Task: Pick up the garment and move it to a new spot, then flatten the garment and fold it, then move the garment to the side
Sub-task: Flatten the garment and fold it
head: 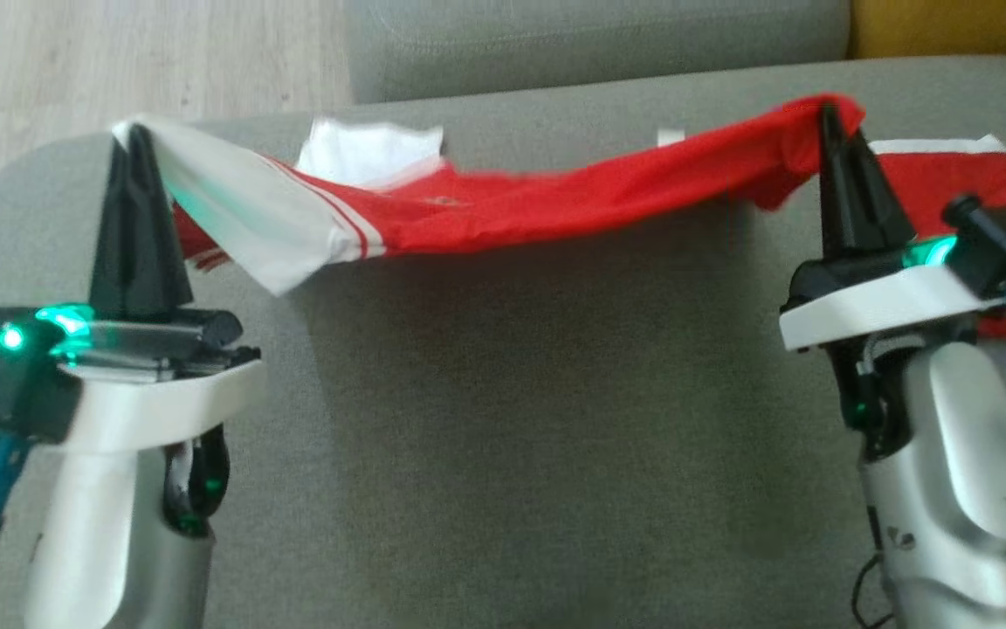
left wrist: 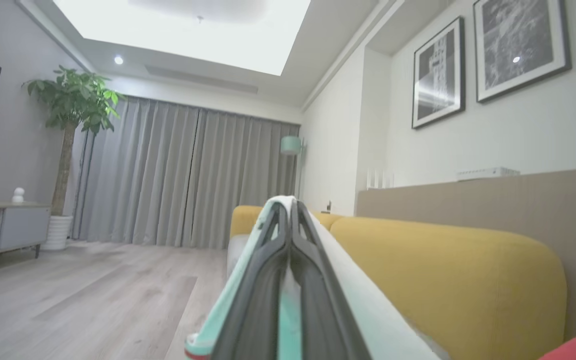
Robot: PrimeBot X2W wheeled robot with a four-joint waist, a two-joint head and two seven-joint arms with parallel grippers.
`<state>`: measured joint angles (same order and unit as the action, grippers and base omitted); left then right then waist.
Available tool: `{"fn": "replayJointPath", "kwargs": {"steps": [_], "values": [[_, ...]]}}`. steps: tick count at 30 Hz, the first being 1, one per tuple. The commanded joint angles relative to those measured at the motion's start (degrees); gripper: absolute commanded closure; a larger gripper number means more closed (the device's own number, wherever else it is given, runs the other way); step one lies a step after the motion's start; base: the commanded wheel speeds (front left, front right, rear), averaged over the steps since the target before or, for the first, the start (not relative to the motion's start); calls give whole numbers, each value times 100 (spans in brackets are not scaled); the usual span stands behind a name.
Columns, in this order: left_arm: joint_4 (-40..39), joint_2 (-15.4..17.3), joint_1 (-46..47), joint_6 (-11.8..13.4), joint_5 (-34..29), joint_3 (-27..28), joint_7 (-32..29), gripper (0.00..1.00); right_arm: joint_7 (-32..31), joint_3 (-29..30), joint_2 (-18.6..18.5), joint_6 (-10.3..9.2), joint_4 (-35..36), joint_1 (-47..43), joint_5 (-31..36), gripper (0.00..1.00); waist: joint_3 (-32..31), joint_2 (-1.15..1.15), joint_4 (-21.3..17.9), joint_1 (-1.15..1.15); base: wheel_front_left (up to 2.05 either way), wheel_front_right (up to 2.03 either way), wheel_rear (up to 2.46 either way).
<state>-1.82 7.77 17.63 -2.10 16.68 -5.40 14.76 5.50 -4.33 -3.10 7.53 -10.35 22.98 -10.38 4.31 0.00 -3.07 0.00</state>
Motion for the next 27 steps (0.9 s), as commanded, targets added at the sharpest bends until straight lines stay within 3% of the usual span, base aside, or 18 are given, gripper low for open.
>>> {"fn": "replayJointPath", "kwargs": {"steps": [1, 11, 16, 21, 24, 27], "values": [[-353, 87, 342, -17, 48, 252, 7, 100, -59, -121, -69, -4, 344, 253, 54, 100, -53, 0, -7, 0, 0, 0, 0], [-2188, 137, 456, 237, 783, 837, -679, 100, -1007, -106, -320, -4, 2236, -122, 3, 100, 94, 0, -71, 0, 0, 0, 0], [-2125, 482, 979, 202, 997, 1010, -1226, 100, -1448, -140, -475, -4, 2672, 145, -11, 100, 551, 0, -85, 0, 0, 0, 0], [-1045, 1020, 2234, -23, 979, 1010, -1545, 100, -1603, -446, -652, -4, 1921, 1523, -522, 100, 1194, 0, -238, 0, 0, 0, 0], [106, 1229, 3426, -155, 885, 875, -1495, 100, -1412, -871, -930, -4, 931, 2699, -723, 100, 1529, 0, -188, 0, 0, 0, 0], [1343, 1373, 4659, -96, 694, 867, -1231, 100, -1036, -1485, -1147, -4, -240, 3844, -774, 100, 1729, 0, -139, 0, 0, 0, 0]]}}
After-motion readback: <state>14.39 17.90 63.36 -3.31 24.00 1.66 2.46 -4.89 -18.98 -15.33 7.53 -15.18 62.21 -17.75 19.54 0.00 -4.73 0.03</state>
